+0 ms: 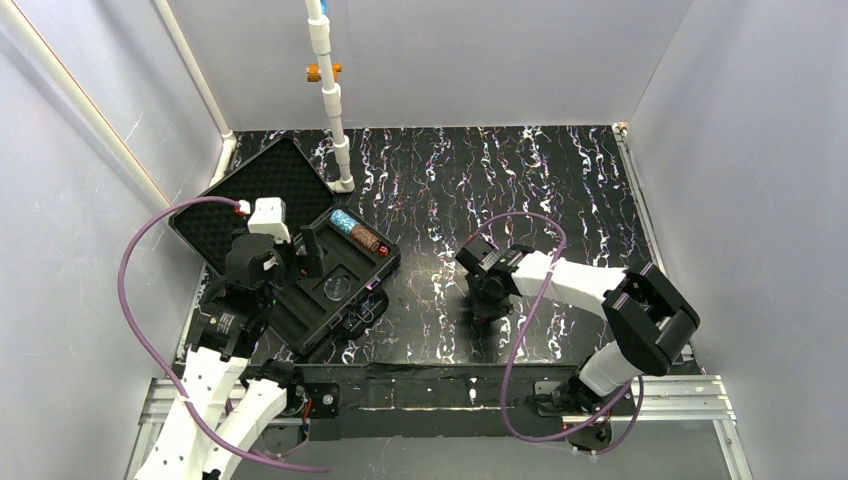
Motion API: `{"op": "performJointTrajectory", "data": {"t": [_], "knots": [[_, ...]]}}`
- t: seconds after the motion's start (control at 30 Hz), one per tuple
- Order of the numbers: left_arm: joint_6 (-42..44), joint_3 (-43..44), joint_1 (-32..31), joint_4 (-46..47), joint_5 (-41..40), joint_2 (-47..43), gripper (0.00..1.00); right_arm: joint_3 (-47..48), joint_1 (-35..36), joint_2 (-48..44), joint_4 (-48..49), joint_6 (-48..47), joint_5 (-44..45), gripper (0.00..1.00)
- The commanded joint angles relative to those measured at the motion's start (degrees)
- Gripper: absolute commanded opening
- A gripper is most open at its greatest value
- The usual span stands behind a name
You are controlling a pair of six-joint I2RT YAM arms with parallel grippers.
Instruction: Pack up texas hold em set
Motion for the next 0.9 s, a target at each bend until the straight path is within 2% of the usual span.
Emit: {"op": "performJointTrajectory", "data": {"t": [0.0, 0.33, 0.87], "knots": [[0.2, 1.1, -0.3, -0.7, -0.4, -0.2, 0.93, 2.5, 0.4, -2.3, 0.7, -0.9, -0.7, 0.1], [0.3, 1.1, -0.3, -0.8, -0.6, -0.2, 0.93, 4.6, 0.4, -5.1, 3.3, -2.7, -3.9, 0.1], [0.3, 1.1, -0.3, -0.8, -0.7, -0.2, 0.93, 9.8, 0.5, -4.4, 7.2, -3.8, -6.6, 0.11]]}}
